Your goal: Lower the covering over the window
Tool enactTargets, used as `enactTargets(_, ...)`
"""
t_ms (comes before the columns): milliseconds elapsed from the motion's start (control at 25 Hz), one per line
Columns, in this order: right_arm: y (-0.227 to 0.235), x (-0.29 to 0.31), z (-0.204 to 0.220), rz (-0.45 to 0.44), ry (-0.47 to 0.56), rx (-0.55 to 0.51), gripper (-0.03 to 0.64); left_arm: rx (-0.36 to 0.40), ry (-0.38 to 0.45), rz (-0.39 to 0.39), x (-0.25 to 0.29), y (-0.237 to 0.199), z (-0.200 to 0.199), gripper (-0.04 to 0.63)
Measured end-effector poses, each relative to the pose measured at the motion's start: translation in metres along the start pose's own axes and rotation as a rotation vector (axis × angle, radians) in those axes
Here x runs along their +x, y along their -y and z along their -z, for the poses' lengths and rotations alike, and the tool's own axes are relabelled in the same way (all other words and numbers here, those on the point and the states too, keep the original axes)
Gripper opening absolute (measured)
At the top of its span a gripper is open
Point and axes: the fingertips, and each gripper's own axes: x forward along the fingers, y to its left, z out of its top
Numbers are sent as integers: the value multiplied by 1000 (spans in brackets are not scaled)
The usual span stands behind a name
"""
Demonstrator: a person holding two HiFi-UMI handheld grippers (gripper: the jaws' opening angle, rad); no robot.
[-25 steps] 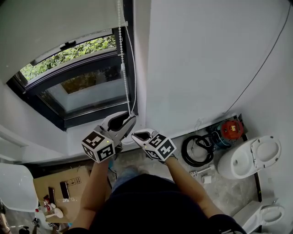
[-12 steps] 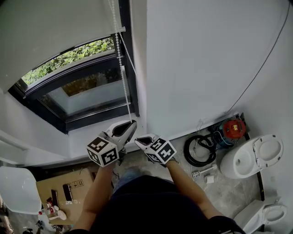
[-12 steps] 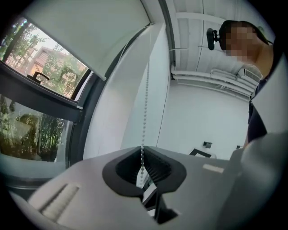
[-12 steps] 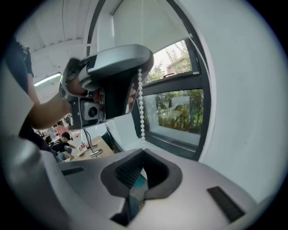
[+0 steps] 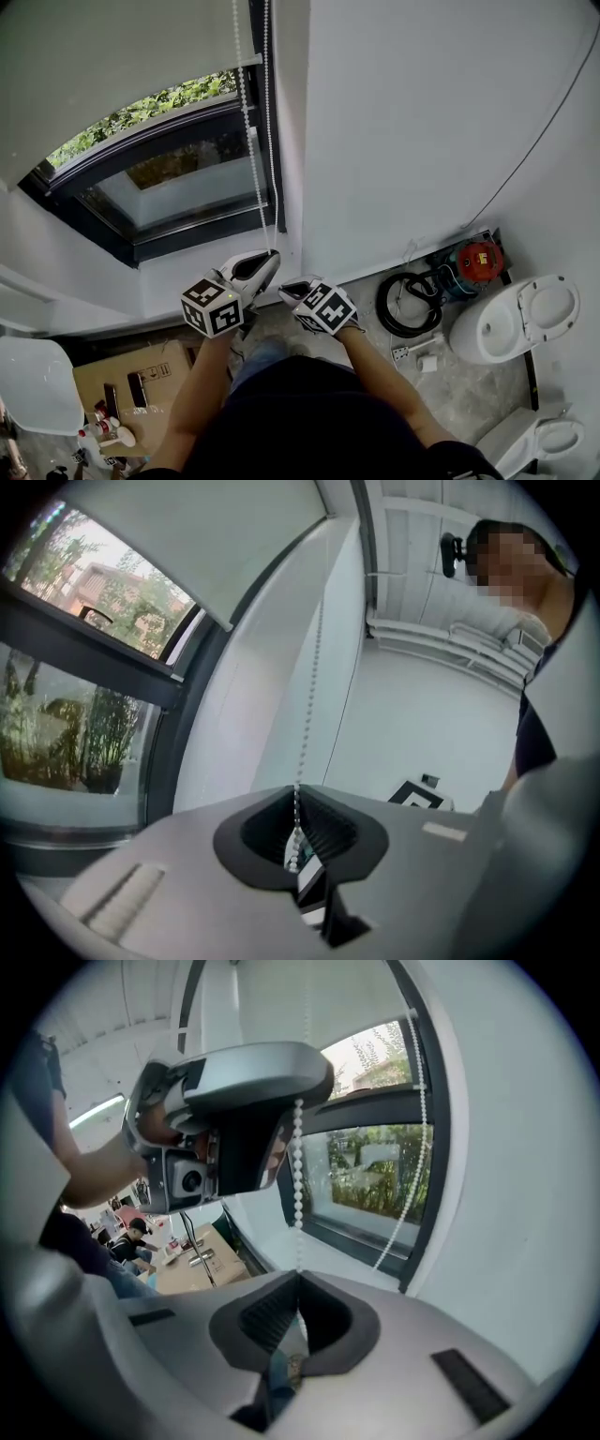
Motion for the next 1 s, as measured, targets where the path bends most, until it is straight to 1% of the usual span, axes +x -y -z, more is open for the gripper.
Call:
enactTargets(80,0,-1,1,-5,1,11,12,-35,23,2,-2,-1,0,23)
enactTargets(160,0,-2,1,-5,-2,11,12,-33,25,0,-1,-2,0,23)
enactTargets(280,-2,1,7,-4,-50,-10,12,-12,-32,-20,-1,-7,13,23)
enactTargets(360,-5,4,16,-5,-87,-28,12,-30,-50,-28,-3,-9,25,23)
enactTargets(440,-6,5,22,-14,-103,-27,12,-63,-30,-26,-5,-9,28,23)
enactTargets(560,-5,6,25,-14,-111,-25,13,-70,-21,-22,-6,-11,27,23)
enactTargets(680,-7,5,24,-24,-122,-32,14,-94,-14,-15,-5,-13,27,23)
enactTargets(800,-9,2,22,-54,-121,1,14,-110,-3,-6,-4,-11,27,23)
enactTargets(880,-7,-5,17,-62,-101,30,15,-111,1,1,-3,-10,28,23)
enactTargets(920,-5,-10,12,-62,-82,42,20,-111,2,2,-3,-10,28,23)
enactTargets(960,-3,-15,5,-61,-59,52,59,-108,-2,0,-3,-10,29,23)
enactTargets(1000,-1,-22,-4,-61,-34,57,123,-103,-14,-3,-3,-10,31,23)
